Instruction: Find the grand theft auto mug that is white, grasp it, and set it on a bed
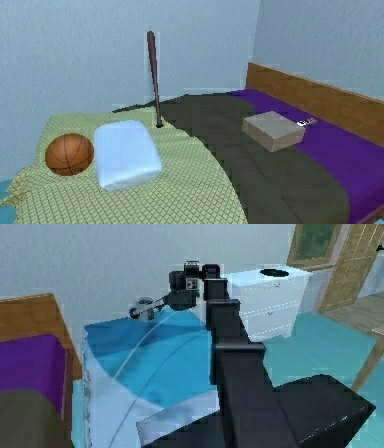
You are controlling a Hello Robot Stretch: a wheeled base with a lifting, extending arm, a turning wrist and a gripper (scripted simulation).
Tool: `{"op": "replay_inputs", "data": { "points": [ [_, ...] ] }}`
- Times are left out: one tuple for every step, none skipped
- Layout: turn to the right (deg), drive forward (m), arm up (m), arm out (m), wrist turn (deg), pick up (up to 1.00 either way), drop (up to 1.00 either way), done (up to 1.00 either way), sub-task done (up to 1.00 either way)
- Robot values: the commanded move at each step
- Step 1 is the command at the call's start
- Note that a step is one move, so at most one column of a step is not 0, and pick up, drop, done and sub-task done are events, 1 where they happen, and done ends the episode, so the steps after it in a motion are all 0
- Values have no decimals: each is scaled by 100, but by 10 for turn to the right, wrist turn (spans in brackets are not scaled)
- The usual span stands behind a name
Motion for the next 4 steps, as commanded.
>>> {"op": "replay_inputs", "data": {
  "points": [
    [0, 0, 0, 0, 360, 0, 0, 0, 0],
    [0, 0, -22, 0, 0, 0, 0, 0, 0],
    [0, 0, -32, 0, 0, 0, 0, 0, 0],
    [0, 0, 0, 0, 0, 0, 100, 0, 0]
  ]
}}
